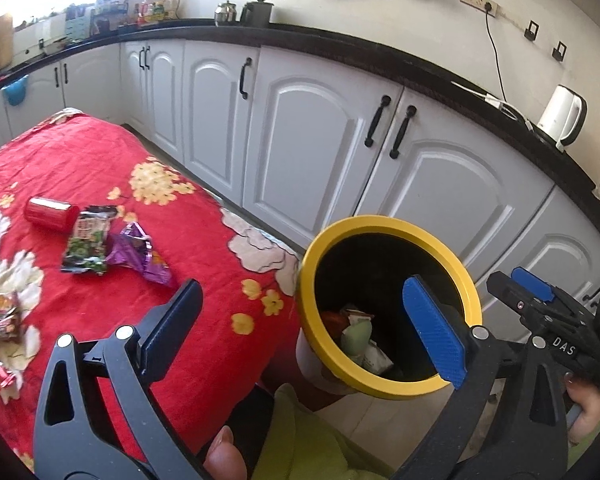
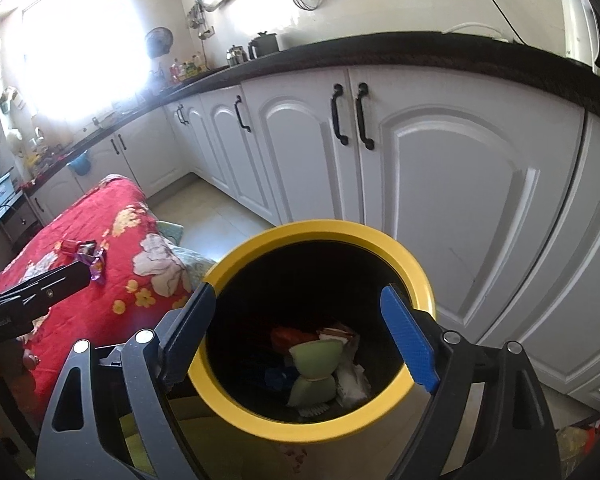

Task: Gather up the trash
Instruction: 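Move both open tools back over the table toward the snack wrappers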

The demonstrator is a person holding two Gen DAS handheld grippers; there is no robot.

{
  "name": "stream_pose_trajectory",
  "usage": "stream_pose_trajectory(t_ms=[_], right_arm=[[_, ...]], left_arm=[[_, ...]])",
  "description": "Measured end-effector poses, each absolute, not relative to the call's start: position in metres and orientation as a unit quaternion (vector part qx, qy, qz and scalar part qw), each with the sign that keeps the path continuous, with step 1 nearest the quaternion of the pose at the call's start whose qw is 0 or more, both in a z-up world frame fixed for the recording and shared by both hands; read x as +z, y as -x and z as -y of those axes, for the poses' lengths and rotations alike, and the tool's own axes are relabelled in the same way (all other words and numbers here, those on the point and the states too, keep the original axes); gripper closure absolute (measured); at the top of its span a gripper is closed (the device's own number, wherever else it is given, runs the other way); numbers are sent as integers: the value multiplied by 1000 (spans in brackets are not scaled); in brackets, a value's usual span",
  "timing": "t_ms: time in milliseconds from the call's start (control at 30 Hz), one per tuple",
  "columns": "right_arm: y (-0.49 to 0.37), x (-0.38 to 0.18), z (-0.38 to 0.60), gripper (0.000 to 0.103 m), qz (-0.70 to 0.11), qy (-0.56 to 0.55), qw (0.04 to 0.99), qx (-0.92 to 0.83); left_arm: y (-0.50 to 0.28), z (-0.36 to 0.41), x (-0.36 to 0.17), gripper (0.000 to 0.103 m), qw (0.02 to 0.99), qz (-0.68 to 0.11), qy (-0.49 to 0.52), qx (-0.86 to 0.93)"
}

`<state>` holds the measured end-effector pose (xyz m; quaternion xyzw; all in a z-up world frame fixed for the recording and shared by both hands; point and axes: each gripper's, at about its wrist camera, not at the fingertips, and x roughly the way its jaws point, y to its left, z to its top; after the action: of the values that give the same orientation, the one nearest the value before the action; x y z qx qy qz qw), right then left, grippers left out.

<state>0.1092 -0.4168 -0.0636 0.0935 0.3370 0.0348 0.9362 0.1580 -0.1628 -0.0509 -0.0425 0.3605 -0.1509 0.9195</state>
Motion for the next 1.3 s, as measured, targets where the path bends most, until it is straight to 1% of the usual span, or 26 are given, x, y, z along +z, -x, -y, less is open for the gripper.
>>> stream_pose_trajectory(t_ms=[500,533,567,600,833,1033,1300], right_arm=[[-99,-26,375,21,-299,-78,947,84],[-98,-24,372,19,-297,-77,948,87],[-97,-22,369,13,-295,-77,948,90],[-96,-20,366,12,-290,-77,949,93],[-89,-9,340,11,-274,-63,952,123],[-87,-4,315,8,-273,-47,949,148],[-85,1,285,8,-272,-28,946,176]], left_arm=[[-136,119,-22,11,938,-319,63,-123],[-134,116,-21,11,939,-317,65,-120],[-133,114,-20,11,939,-315,66,-118],[-132,109,-18,11,941,-312,67,-115],[-123,85,-9,11,947,-298,76,-96],[-116,61,-3,11,951,-288,84,-75],[-111,33,1,11,954,-281,98,-44]])
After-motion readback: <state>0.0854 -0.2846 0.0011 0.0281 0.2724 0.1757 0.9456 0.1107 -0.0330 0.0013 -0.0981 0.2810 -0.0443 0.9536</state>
